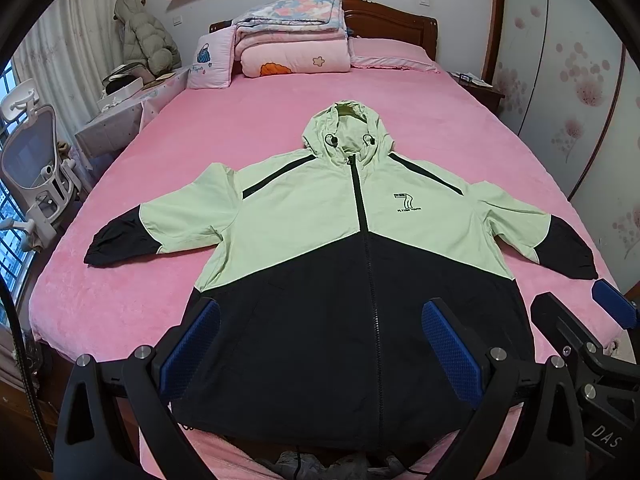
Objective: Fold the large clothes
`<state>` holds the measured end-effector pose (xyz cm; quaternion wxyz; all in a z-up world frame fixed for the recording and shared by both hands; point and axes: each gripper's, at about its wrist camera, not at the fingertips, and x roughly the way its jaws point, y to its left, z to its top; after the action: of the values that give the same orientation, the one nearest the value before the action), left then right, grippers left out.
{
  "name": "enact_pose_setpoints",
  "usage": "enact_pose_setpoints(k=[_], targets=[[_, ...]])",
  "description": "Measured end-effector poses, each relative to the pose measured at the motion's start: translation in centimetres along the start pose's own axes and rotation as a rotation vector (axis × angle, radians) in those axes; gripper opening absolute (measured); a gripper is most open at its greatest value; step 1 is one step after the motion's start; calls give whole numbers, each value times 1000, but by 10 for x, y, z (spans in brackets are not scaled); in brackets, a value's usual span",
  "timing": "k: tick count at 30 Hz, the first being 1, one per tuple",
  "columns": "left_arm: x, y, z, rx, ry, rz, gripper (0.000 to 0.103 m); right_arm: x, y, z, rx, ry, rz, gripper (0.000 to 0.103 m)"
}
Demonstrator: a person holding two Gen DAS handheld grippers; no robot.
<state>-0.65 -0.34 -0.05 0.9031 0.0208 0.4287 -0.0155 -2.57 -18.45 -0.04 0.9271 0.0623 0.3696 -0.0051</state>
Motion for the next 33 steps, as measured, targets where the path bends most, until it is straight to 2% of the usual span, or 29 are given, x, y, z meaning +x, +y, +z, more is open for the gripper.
enact_pose_setpoints(k=[24, 33], targets=[[2, 1, 0, -1, 13, -14, 100, 0, 0, -1, 7, 2, 5, 102], [2, -3, 0, 18, 12, 8, 100, -2, 4, -5, 7, 2, 3, 102]])
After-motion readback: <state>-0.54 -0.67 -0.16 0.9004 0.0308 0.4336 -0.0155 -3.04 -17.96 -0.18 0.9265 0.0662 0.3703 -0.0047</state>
